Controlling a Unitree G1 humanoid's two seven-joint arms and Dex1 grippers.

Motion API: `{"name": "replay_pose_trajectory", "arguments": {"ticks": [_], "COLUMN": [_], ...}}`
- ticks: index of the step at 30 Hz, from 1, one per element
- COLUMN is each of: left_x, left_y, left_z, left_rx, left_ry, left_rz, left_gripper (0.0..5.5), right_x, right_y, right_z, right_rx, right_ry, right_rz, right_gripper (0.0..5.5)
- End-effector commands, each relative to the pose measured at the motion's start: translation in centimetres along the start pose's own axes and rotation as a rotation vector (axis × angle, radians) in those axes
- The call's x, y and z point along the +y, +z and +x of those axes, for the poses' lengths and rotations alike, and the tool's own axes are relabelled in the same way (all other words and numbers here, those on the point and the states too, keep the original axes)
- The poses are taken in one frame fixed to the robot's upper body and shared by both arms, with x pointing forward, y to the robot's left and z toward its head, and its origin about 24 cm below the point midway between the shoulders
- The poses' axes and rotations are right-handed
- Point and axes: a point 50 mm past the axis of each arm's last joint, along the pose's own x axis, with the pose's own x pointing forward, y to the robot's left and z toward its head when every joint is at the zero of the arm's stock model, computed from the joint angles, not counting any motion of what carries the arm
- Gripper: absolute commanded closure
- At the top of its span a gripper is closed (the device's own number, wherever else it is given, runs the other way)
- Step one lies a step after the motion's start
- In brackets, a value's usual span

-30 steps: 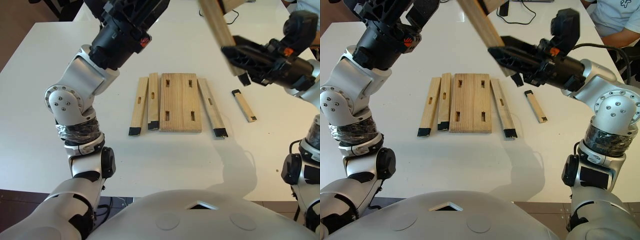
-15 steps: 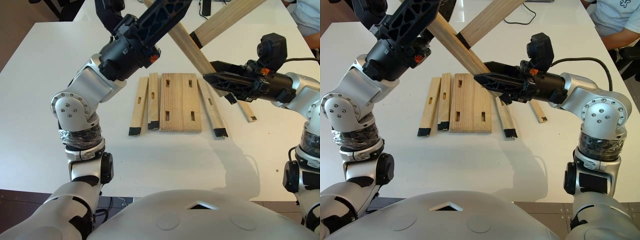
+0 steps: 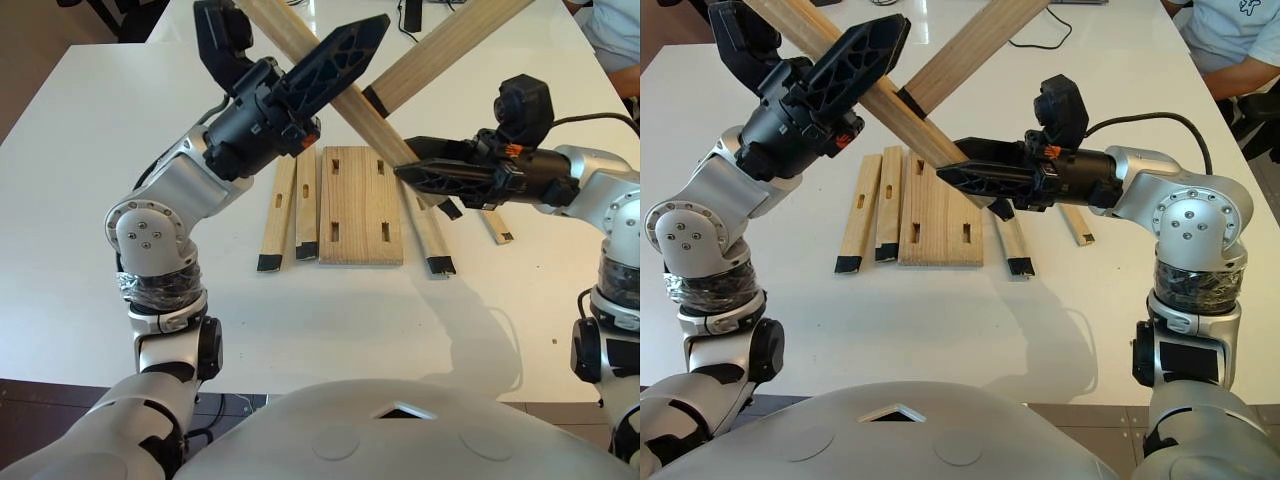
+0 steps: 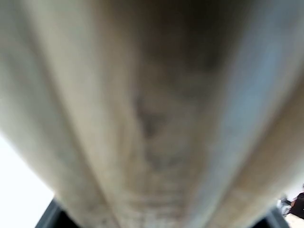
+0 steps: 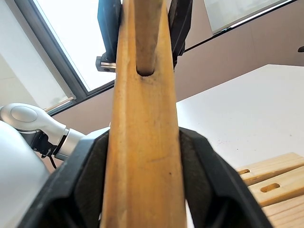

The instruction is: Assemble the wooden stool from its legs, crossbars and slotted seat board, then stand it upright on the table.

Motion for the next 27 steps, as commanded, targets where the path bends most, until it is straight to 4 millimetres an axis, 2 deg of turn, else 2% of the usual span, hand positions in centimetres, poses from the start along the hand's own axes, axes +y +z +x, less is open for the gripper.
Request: {"name": "replay_pose_trajectory", "arguments": {"ticks": [1, 9, 15, 18, 22, 27], "left_x": [-0.1, 0.3, 0.6, 0.5, 0.4, 0.3], "left_y": [0.4, 1.1, 1.5, 1.6, 1.8, 1.8], "left_z": [-0.6, -1.9, -1.7, -1.6, -1.6, -1.4], "left_rx": [0.009, 0.041, -0.001, -0.014, -0.016, -0.017], "left_ry": [0.004, 0.039, 0.051, 0.044, 0.037, 0.026], "left_rz": [0.05, 0.114, 0.098, 0.092, 0.092, 0.087], "left_gripper": [3.45, 3.46, 3.47, 3.47, 3.47, 3.47], "right_x": [-0.4, -1.1, -1.3, -1.6, -1.4, -1.0], "right_y": [0.9, 1.5, 0.8, 0.8, 1.1, 0.7], "right_z": [-0.9, -2.1, -1.6, -1.7, -1.8, -1.7], "right_rx": [0.011, -0.02, -0.013, -0.013, -0.019, -0.007], "right_ry": [-0.053, -0.1, -0.115, -0.143, -0.127, -0.083], "right_rz": [-0.036, -0.039, -0.045, -0.052, -0.08, -0.086], "right_gripper": [3.43, 3.51, 4.52, 4.81, 4.81, 4.16]}}
